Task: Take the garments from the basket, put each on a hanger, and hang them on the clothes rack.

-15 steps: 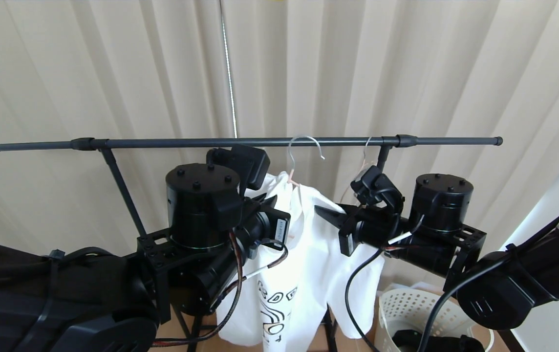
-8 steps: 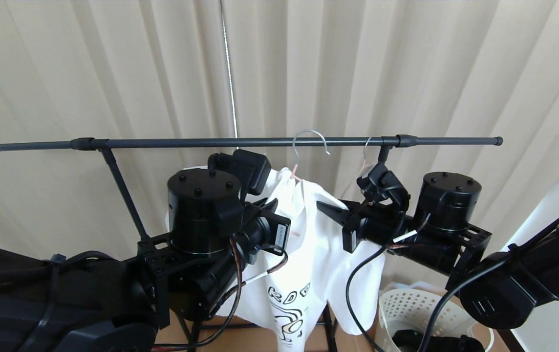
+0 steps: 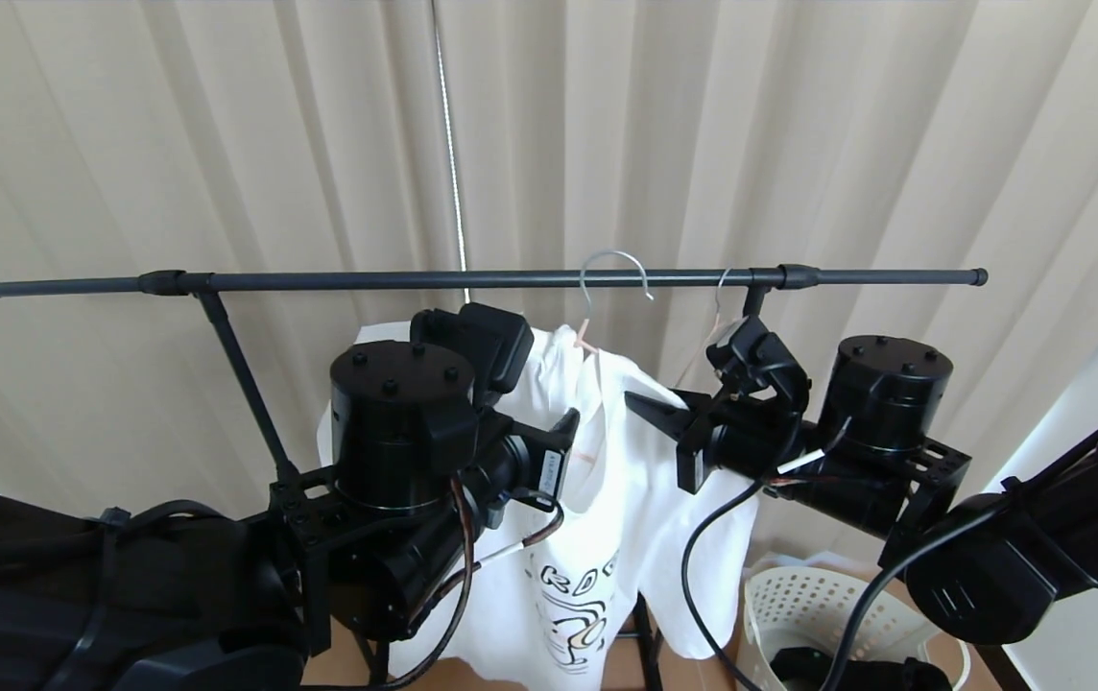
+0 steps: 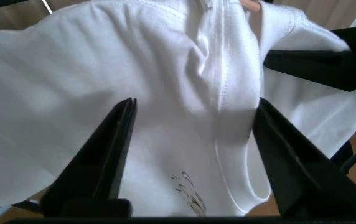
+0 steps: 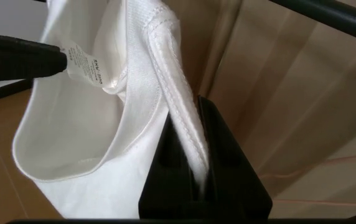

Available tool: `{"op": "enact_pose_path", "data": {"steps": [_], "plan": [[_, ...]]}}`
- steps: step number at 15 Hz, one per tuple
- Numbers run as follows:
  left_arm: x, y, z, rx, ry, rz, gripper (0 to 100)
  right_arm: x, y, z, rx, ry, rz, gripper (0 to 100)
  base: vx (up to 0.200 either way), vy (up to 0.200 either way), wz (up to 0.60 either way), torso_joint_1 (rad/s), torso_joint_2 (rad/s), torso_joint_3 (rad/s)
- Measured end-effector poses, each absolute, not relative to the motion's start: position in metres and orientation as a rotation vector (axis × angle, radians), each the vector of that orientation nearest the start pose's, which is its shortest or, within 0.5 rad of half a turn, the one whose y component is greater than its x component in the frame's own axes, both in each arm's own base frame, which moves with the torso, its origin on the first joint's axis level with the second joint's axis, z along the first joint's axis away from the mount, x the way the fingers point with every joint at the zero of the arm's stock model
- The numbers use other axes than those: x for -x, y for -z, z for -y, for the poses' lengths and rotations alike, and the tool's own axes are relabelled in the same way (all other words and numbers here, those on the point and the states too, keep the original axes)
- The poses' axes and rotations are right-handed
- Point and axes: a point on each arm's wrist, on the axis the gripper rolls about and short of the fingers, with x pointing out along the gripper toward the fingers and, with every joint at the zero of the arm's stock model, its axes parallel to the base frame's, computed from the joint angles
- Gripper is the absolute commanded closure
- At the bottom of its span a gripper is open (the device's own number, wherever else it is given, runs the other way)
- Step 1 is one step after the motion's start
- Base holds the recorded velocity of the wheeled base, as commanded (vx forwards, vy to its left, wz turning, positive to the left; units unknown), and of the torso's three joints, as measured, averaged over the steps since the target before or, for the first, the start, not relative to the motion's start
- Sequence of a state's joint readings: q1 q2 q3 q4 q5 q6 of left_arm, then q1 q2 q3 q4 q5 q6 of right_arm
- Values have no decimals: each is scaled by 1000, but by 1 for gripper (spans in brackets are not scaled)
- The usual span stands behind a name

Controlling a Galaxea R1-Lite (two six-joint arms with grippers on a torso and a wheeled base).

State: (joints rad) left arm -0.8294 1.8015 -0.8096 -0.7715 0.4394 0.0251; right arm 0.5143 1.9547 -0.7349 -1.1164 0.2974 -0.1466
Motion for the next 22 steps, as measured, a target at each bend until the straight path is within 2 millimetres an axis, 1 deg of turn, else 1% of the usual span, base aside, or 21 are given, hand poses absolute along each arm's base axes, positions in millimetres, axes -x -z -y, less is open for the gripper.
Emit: {"op": "enact_pose_path", "data": {"steps": [3, 5, 7, 9, 12, 13, 16, 18, 20, 22], "plan": [[-221, -167, 227, -145, 394, -156, 0, -300, -130, -169, 149, -807, -45, 100, 0, 0, 0, 0, 0, 0], [-213, -171, 219, -122, 432, -125, 0, -305, -131, -162, 146, -806, -41, 100, 0, 0, 0, 0, 0, 0], [-202, -174, 207, -137, 466, -104, 0, -309, -130, -156, 144, -810, -41, 100, 0, 0, 0, 0, 0, 0], [-197, -179, 191, -143, 454, -90, 0, -312, -130, -150, 143, -818, -43, 100, 0, 0, 0, 0, 0, 0], [-205, -179, 159, -123, 419, -100, 0, -316, -128, -139, 140, -829, -46, 100, 0, 0, 0, 0, 0, 0], [-209, -177, 149, -113, 432, -110, 0, -317, -128, -136, 138, -850, -47, 100, 0, 0, 0, 0, 0, 0], [-225, -169, 110, -37, 495, -160, 0, -319, -126, -125, 130, -890, -52, 100, 0, 0, 0, 0, 0, 0], [-233, -163, 88, -4, 506, -184, 0, -320, -126, -119, 127, -906, -51, 100, 0, 0, 0, 0, 0, 0], [-240, -157, 76, 10, 491, -159, 0, -318, -125, -115, 127, -936, -39, 100, 0, 0, 0, 0, 0, 0], [-243, -147, 70, 13, 475, -146, 0, -316, -124, -114, 130, -941, -22, 100, 0, 0, 0, 0, 0, 0]]}}
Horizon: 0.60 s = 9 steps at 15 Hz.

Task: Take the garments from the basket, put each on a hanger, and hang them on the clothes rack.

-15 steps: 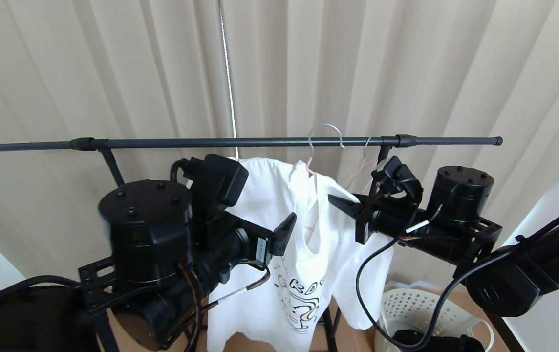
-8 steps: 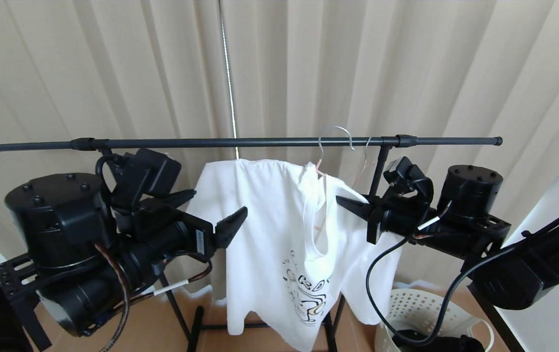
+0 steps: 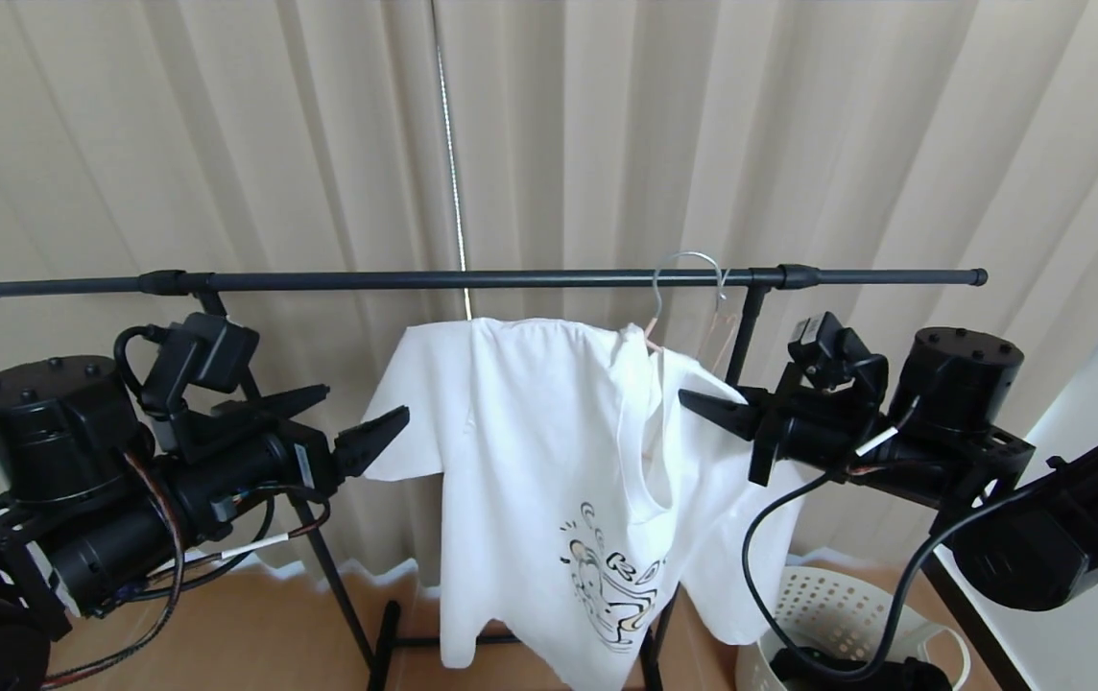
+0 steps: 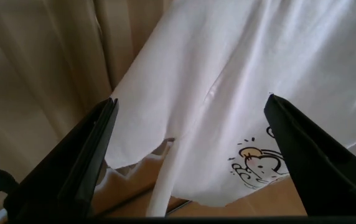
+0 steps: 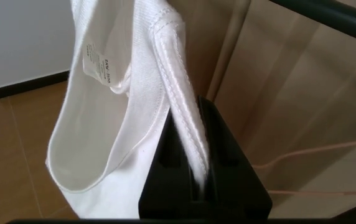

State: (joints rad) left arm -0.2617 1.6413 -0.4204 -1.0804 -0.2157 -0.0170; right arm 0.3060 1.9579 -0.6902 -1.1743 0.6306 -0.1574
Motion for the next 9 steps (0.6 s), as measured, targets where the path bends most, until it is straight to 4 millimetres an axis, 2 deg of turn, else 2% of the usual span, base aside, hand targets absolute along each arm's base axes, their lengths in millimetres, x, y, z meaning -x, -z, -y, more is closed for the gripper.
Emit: {"op": "enact_pose_path", "data": {"steps": [5, 9], "plan": [[-247, -125, 62, 17, 474, -111, 0, -312, -124, -112, 135, -963, -19, 100, 0, 0, 0, 0, 0, 0], [-253, -119, 59, 20, 453, -131, 0, -304, -129, -111, 140, -976, 12, 100, 0, 0, 0, 0, 0, 0]]}}
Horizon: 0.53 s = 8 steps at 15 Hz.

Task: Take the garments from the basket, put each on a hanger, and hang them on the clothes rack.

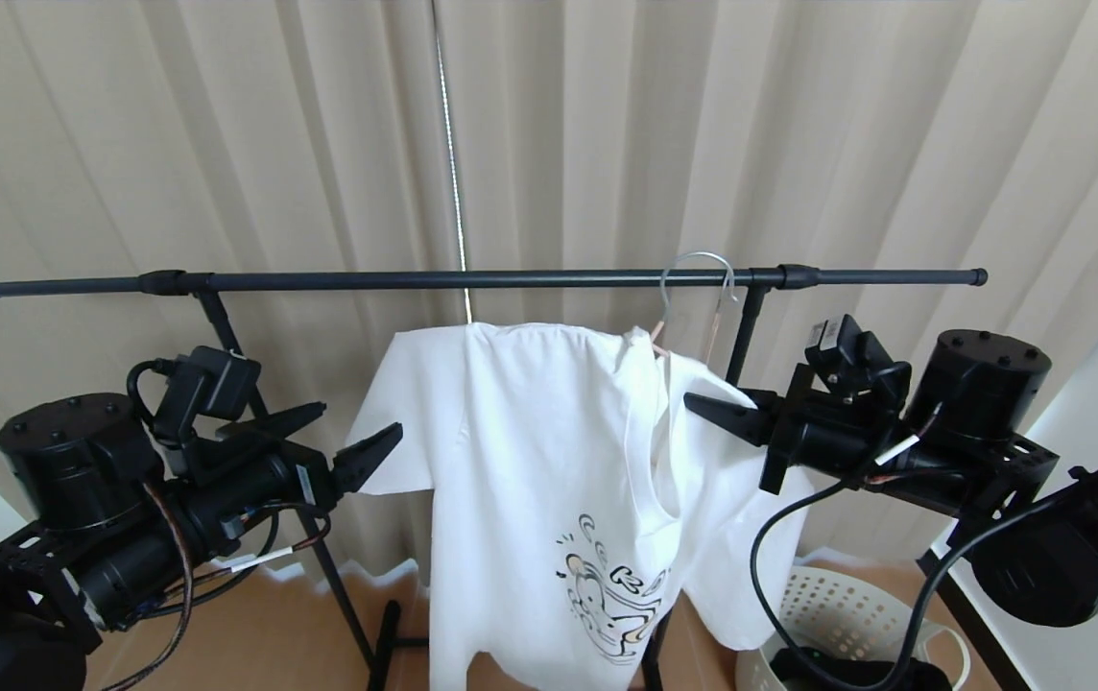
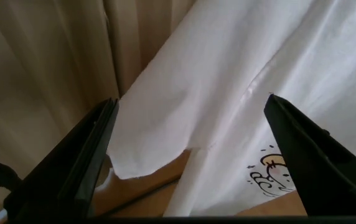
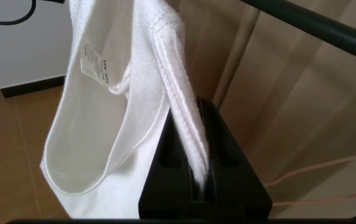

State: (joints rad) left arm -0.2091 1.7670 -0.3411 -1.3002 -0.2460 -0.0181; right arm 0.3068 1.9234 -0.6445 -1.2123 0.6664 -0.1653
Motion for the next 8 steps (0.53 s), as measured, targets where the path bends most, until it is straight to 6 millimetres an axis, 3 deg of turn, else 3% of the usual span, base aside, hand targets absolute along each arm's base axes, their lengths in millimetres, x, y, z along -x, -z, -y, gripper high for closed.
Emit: {"op": "enact_pose_path", "data": {"steps": [8], "plan": [[-271, -111, 49, 67, 399, -156, 0, -293, -133, -113, 140, -1003, 20, 100, 0, 0, 0, 0, 0, 0]]}}
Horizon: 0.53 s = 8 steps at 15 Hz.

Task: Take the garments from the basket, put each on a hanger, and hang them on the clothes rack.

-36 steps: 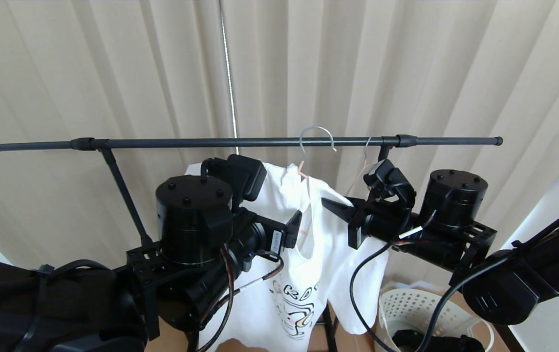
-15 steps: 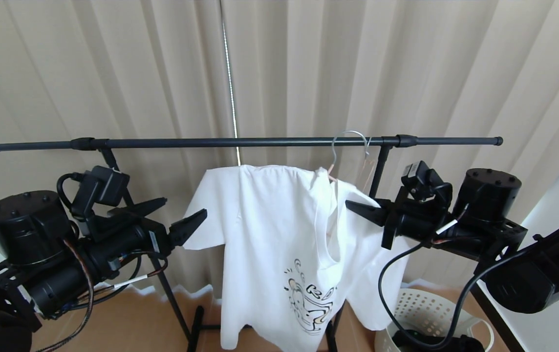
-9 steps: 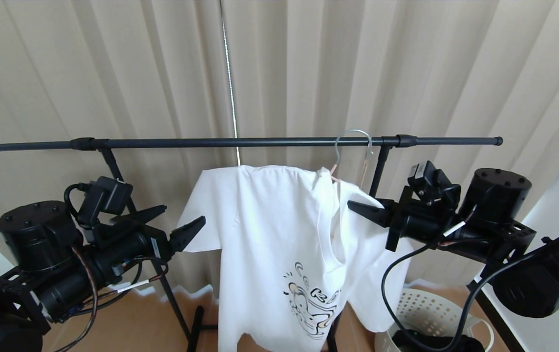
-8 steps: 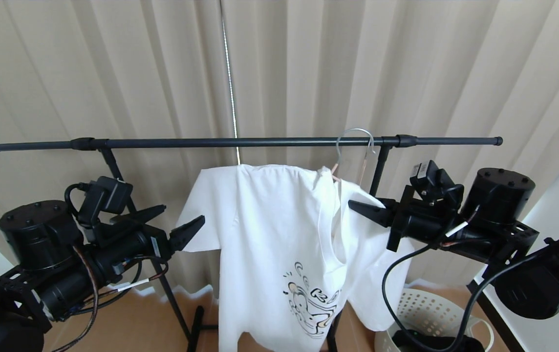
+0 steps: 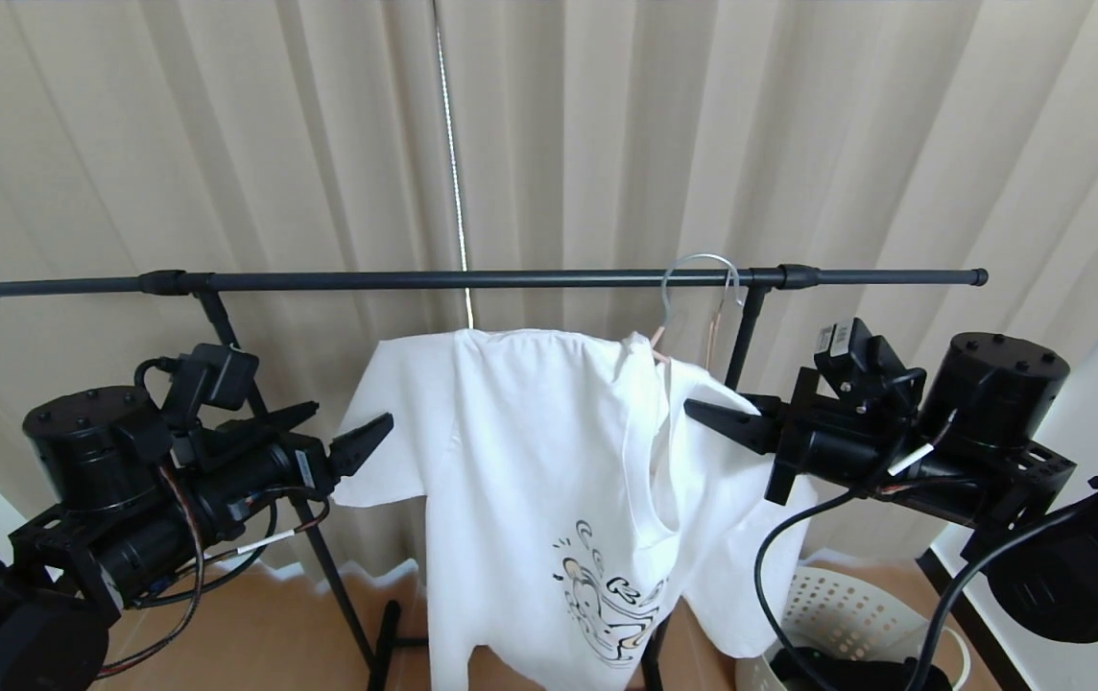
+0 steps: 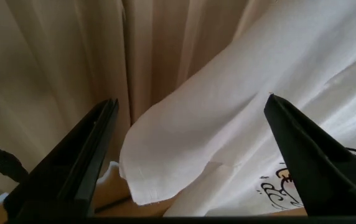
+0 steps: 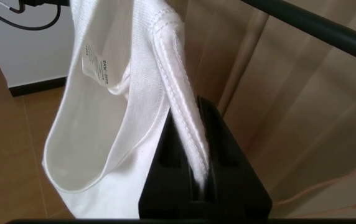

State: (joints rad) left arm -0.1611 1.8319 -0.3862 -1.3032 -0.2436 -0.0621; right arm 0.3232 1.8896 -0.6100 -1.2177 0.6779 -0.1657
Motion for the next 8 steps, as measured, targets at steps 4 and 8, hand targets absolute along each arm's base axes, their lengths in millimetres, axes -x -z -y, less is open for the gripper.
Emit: {"op": "enact_pose_path", "data": {"steps": [4, 8], "plan": [[-272, -108, 50, 68, 399, -166, 100, -292, -134, -113, 140, -1005, 22, 100, 0, 0, 0, 0, 0, 0], [-272, -107, 49, 69, 397, -170, 100, -293, -136, -113, 142, -1003, 30, 100, 0, 0, 0, 0, 0, 0]]}}
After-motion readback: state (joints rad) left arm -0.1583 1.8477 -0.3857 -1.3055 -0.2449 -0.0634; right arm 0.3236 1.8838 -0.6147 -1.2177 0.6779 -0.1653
